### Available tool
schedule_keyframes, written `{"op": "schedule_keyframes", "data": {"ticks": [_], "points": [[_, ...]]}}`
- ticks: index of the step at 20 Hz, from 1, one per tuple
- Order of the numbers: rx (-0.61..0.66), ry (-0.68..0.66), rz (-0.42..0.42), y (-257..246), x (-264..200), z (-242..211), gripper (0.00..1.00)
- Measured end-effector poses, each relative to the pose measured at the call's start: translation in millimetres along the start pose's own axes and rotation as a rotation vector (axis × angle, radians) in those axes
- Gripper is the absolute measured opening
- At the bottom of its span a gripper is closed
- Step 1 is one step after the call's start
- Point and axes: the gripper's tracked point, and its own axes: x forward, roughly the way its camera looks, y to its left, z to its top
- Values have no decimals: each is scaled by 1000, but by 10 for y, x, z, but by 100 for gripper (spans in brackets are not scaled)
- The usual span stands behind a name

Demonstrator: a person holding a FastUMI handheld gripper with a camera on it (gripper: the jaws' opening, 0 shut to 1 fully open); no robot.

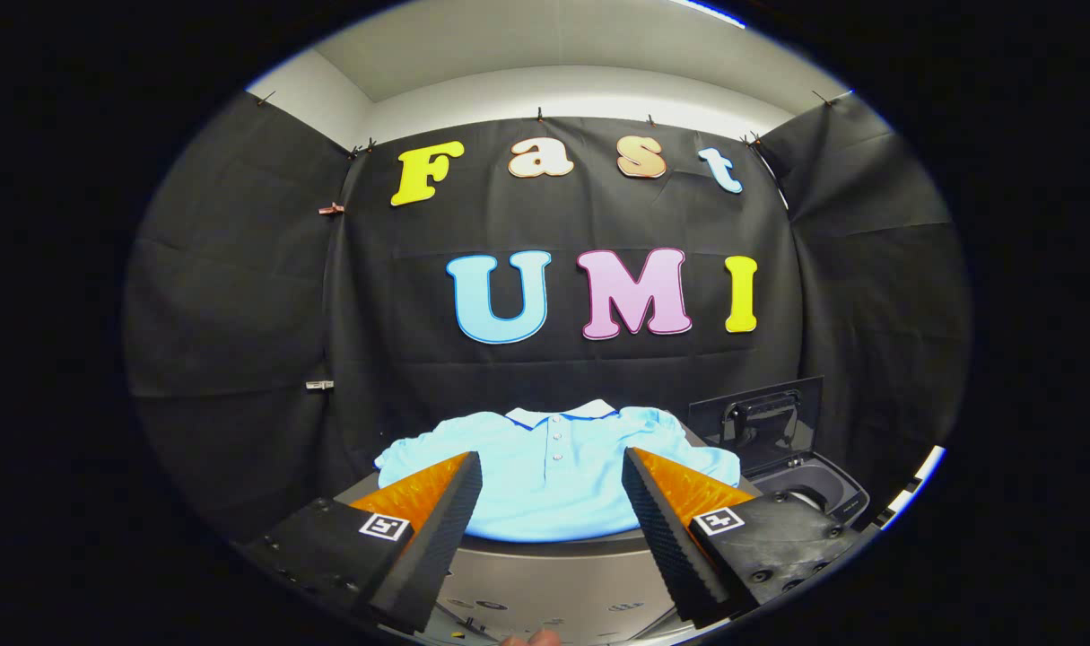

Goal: Put the clothes into the washing machine and then close the washing machine lid.

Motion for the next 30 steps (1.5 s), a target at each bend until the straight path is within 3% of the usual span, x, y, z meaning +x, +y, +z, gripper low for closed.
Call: {"op": "schedule_keyframes", "data": {"ticks": [8, 17, 27, 30], "points": [[-2, 149, -32, -117, 865, 126, 99], [-32, 483, -54, -105, 1717, -281, 99], [-45, 850, -33, -93, 1874, -898, 100], [-93, 897, -46, -109, 1888, -894, 100]]}}
